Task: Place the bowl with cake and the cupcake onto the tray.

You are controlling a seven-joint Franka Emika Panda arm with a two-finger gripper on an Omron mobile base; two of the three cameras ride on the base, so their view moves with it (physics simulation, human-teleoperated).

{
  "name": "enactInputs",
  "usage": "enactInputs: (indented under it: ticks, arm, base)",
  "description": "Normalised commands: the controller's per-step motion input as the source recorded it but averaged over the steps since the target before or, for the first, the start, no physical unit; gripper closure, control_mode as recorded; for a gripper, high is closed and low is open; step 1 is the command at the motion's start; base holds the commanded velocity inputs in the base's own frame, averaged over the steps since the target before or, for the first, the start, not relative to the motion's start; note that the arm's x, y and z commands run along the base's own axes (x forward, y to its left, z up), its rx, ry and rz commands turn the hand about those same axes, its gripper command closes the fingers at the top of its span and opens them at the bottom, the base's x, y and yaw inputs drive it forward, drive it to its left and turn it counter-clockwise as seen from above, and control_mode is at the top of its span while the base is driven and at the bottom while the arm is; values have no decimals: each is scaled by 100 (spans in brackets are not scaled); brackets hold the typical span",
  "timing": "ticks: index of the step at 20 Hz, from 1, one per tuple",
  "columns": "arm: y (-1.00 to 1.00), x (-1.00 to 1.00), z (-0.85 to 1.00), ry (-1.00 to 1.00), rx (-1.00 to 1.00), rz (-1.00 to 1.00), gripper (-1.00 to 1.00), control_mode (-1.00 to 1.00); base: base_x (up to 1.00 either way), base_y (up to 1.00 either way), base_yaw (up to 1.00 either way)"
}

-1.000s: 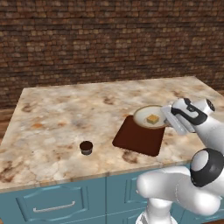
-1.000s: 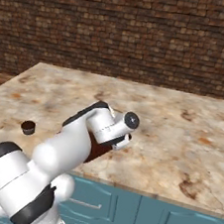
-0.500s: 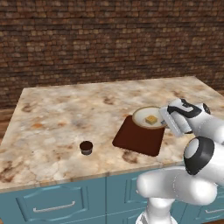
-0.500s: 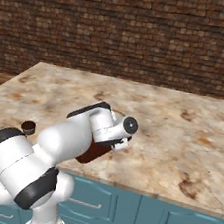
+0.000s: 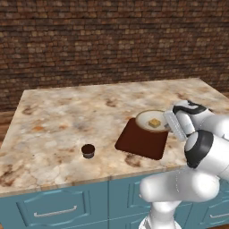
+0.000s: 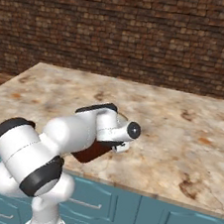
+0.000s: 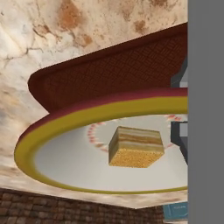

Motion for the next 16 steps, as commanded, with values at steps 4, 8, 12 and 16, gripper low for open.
enactInputs:
  ticks: [4, 8, 12, 16]
  arm:
    - [12, 10, -24, -1, 2, 0, 100, -100]
    - [16, 18, -22, 0, 1, 0, 100, -100]
    - [12, 27, -13, 0, 0, -1, 100, -100]
    - [3, 23, -15, 0, 0, 0, 100, -100]
  base:
    - [0, 0, 0]
    - [0, 0, 0]
    - [0, 0, 0]
    - [0, 0, 0]
